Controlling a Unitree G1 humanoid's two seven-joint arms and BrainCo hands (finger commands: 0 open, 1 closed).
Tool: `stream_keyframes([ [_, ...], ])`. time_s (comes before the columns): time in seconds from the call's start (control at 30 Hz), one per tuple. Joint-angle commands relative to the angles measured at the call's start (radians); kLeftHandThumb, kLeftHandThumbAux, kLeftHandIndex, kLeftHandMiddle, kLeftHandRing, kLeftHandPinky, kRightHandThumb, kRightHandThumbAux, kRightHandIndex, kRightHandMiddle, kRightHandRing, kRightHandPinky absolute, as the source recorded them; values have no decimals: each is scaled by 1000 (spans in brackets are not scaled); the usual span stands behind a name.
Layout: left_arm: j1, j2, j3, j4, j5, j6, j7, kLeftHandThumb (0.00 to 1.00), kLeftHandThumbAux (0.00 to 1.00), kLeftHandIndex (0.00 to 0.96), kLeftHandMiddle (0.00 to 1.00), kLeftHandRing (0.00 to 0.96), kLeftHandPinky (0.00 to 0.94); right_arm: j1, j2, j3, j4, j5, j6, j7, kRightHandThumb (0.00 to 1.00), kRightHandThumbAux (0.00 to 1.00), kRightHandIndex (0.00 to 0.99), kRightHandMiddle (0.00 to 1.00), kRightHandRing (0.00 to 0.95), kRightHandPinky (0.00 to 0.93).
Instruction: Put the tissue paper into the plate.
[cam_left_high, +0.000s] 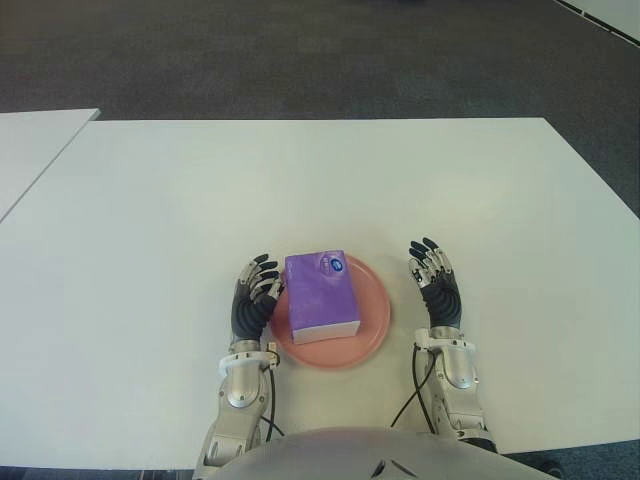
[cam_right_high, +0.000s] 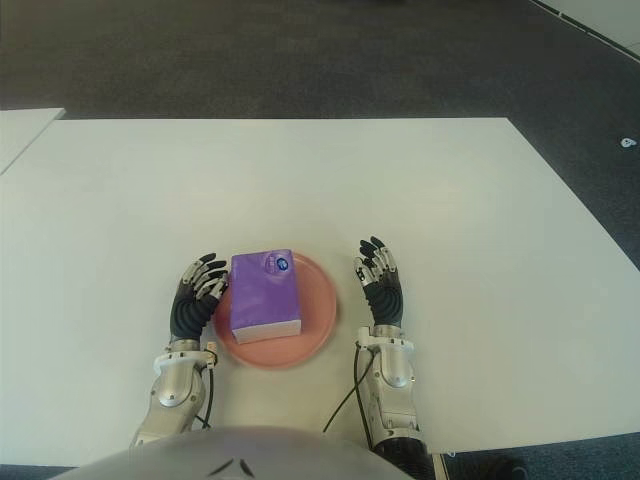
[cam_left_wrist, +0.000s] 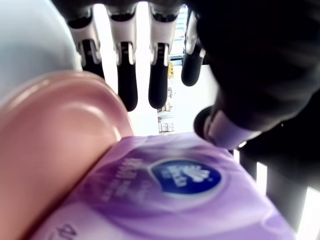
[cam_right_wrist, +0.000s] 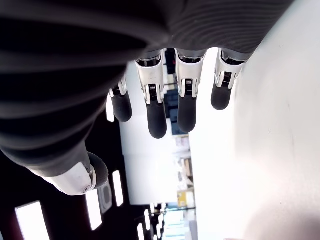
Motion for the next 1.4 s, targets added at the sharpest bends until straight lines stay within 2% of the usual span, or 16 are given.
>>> stream_keyframes([
  [0.03, -18, -20, -16, 42, 0, -30, -20, 247, 657, 216, 290, 311, 341, 22, -4, -15, 43, -6, 26, 2, 307, 625, 147, 243, 189, 141],
  [0.27, -42, -18, -12, 93, -8, -77, -37, 257, 670, 196, 295, 318, 349, 12, -12, -30, 51, -4, 27, 11, 303, 633, 150, 251, 192, 134],
  [0.5, -59, -17, -10, 139, -8, -128, -48, 258, 671, 187, 291, 319, 351, -3, -26, -52, 76, 16, 18, 33, 312, 642, 160, 265, 214, 183],
  [0.77, -117, -3, 34, 266, -54, -211, -84, 234, 635, 205, 300, 320, 345, -20, -41, -85, 113, 34, 2, 56, 311, 633, 161, 262, 230, 207],
  [1.17, -111, -37, 17, 279, -35, -246, -60, 253, 646, 188, 297, 304, 329, -31, -65, -124, 129, 86, -9, 122, 319, 602, 162, 251, 226, 212],
  [1.4, -103, -33, 10, 276, -39, -264, -69, 257, 661, 184, 298, 306, 339, -38, -73, -139, 147, 87, -19, 144, 308, 596, 161, 248, 228, 219],
])
